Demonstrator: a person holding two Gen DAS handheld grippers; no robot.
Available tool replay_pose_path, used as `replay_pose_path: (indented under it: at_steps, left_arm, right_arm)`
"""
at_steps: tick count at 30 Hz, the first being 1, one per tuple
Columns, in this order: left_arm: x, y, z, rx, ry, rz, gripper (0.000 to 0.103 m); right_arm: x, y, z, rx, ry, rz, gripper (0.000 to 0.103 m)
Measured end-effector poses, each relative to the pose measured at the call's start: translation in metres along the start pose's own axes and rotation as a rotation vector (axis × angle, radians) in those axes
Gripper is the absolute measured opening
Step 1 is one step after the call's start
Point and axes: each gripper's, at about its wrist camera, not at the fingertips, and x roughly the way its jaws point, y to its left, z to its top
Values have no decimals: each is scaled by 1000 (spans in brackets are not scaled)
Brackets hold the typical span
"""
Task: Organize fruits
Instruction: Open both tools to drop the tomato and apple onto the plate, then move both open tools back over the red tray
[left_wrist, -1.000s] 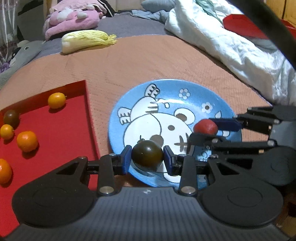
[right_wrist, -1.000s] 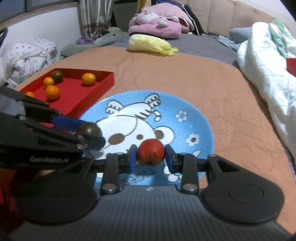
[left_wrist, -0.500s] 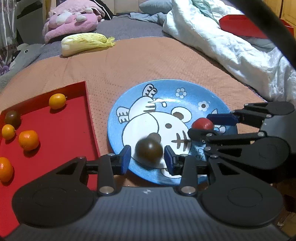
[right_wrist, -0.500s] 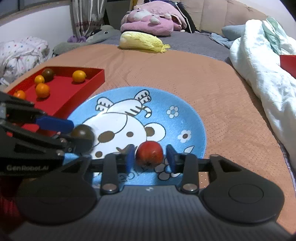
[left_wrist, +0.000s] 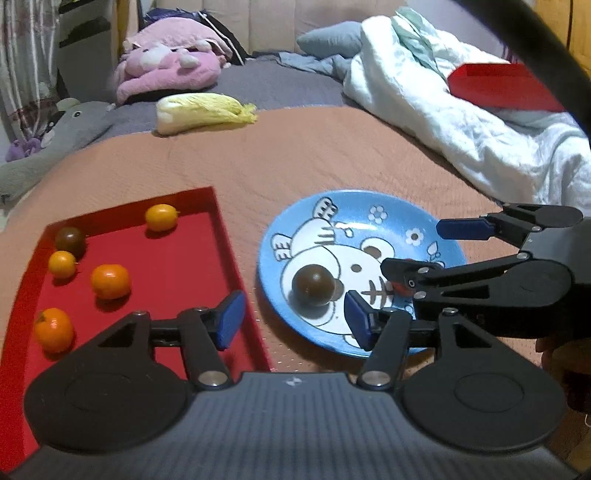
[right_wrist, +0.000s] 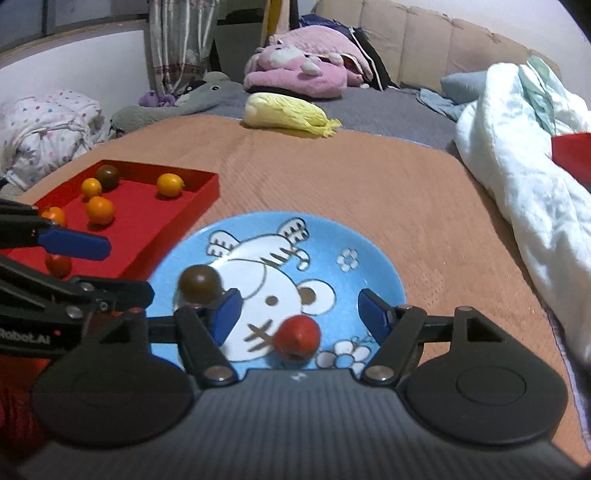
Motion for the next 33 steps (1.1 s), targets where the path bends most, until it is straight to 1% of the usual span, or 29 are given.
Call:
replay_pose_path:
  at_steps: [7, 14, 17, 19, 21, 23, 25, 30, 33]
  left_arm:
    - [-25, 20, -6, -30, -37, 47, 68]
    - [-52, 53, -23, -88, -70, 108, 71]
    - [-62, 73, -32, -139, -71, 146, 71]
    - [-66, 89, -35, -209, -68, 164, 71]
    - [-71, 103, -37, -261, -77, 173, 71]
    - [-74, 112, -38, -272, -80, 213, 71]
    - [-74, 121, -40, -283, -65, 245, 72]
    - [-72, 143, -44, -315, -34, 325, 85]
    - [-68, 151, -39, -303, -22, 350, 86]
  right_arm:
    - [-10, 17, 9, -43, -27, 29, 75]
    - [-21, 39, 15, -90, -52, 65, 77]
    - [-23, 53, 18, -121, -60, 87, 80]
    - [-23, 64, 19, -146, -62, 107, 80]
    - [-24, 77, 19, -173, -65, 135, 80]
    - [-25, 90, 18, -202, -67, 166, 80]
    - [-25, 102, 18, -233, -69, 203, 80]
    - [-24, 129, 19, -278, -64, 323, 80]
    - [-23, 140, 22, -288, -66, 364, 80]
